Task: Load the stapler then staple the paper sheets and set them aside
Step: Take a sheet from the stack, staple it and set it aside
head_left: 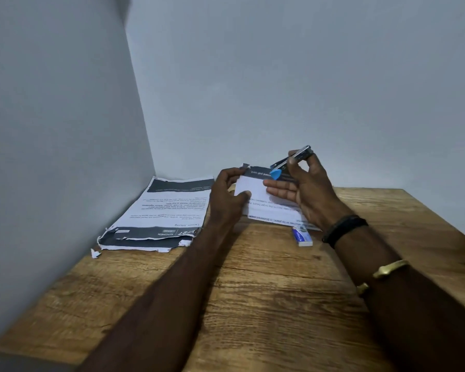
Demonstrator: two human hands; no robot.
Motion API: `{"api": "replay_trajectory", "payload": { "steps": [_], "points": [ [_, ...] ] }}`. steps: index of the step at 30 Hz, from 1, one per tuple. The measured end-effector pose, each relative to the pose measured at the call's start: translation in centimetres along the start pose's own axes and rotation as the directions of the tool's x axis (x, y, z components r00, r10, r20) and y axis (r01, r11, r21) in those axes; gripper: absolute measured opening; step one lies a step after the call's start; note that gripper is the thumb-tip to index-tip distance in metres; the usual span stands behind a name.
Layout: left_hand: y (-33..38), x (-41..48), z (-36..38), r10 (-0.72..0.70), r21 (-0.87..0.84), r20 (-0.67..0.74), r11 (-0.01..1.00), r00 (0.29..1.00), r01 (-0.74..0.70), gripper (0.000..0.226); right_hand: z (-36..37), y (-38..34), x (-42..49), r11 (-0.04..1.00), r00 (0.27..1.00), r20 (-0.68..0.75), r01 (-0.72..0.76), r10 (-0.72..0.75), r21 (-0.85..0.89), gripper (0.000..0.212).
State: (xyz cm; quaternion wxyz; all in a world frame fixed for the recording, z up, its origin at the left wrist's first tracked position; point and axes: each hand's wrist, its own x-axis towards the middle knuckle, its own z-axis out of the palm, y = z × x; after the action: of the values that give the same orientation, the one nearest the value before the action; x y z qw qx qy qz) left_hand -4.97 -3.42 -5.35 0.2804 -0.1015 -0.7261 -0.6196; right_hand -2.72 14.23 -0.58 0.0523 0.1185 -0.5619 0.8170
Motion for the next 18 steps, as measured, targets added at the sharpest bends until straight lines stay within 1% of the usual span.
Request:
{"api": "replay_trajectory", "payload": {
  "steps": [2,9,15,18],
  "points": [
    [0.1,-0.1,0.1,0.008,-0.019,-0.002,1.000,1.000,-0.008,0.055,0.5,0.1,0.6,0.999,1.000,0.014,0.025,-0.025,-0.025,0.026],
    [0.8,-0.5,0.4,0.013,-0.007,0.031,1.000,0.999,-0.013,0.051,1.6,0.7,1.8,0.962,0.995,0.038,0.094,-0.087,-0.257,0.034],
    [1.1,-0.7,0.4,0.042,-0.006,0.054,0.999,0.998,-0.042,0.047,1.8,0.4,2.3,0.897,0.989,0.145,0.092,-0.031,-0.433,0.038],
    [1.0,-0.7,0.3,0.049,-0.002,0.049,0.999,0.998,-0.049,0.047,1.7,0.1,2.4,0.836,0.984,0.175,0.129,-0.040,-0.534,0.032]
  ]
}}
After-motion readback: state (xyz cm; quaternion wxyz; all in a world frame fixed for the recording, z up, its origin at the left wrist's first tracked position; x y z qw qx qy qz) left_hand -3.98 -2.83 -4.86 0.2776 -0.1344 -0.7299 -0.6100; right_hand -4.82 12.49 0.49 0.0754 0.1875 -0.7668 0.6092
